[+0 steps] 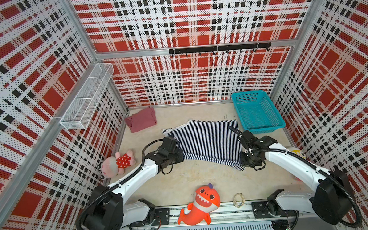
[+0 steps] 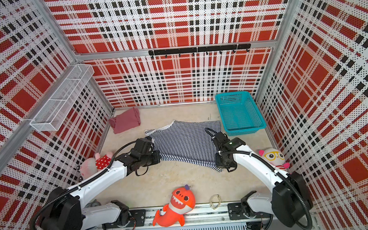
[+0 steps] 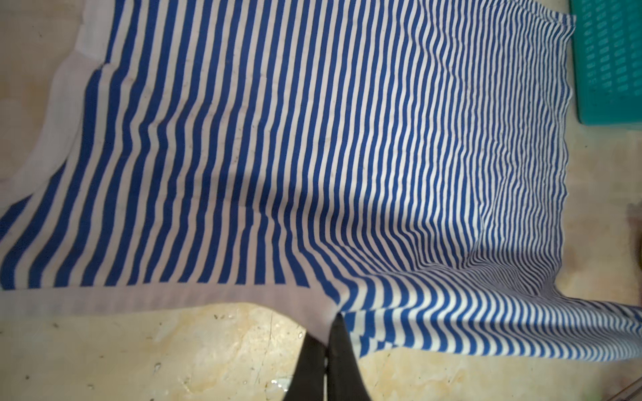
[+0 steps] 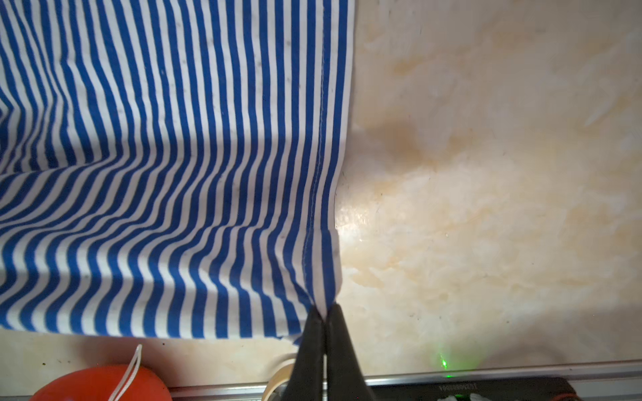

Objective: Fold and stack tank tops
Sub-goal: Fold the tank top at the center of the table.

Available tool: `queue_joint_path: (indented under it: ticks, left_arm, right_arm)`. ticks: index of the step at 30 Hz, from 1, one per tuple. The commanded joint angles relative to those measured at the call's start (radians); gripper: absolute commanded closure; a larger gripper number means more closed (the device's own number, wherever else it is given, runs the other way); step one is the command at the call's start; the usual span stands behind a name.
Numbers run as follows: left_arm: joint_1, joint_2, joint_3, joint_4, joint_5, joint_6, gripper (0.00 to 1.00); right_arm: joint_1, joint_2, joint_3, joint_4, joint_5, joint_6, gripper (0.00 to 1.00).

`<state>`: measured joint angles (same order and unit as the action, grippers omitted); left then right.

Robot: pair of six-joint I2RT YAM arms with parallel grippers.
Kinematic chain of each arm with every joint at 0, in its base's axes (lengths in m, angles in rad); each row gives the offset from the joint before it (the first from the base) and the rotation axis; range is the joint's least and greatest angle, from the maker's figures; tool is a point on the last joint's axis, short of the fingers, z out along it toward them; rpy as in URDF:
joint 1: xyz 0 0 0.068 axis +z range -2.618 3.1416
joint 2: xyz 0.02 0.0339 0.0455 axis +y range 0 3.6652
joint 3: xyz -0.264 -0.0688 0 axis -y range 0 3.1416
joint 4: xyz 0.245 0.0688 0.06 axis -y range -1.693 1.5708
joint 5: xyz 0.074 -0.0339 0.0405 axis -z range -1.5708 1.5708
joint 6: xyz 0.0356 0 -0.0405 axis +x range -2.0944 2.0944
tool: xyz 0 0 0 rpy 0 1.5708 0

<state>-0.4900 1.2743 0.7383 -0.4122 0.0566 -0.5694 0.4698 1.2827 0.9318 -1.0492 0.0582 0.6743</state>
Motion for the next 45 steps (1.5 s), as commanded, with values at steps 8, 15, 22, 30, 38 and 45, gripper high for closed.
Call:
queue_joint_path:
  ticks: [8,15,22,30,38,45]
  left_arm:
    - [0.05,0.164,0.13,-0.032,-0.006,0.148,1.0]
    - [0.056,0.262,0.196,-0.015,0.011,0.182,1.0]
    - [0.083,0.339,0.24,0.004,0.025,0.223,1.0]
    - [0.115,0.446,0.349,0.019,0.042,0.261,0.79]
    - [0.142,0.497,0.486,-0.016,0.037,0.295,0.49]
    - [0.1,0.415,0.412,0.002,0.029,0.251,0.49]
  right_arm:
    - [-0.057,0.173,0.147,0.008,0.09,-0.146,1.0]
    - [-0.082,0.3,0.255,0.034,0.133,-0.222,1.0]
    - [-0.111,0.4,0.343,0.057,0.144,-0.277,1.0]
    - [-0.16,0.511,0.451,0.114,0.175,-0.364,0.91]
    - [-0.171,0.478,0.521,0.12,0.199,-0.388,0.6]
    - [-0.161,0.287,0.274,0.227,-0.012,-0.298,0.61]
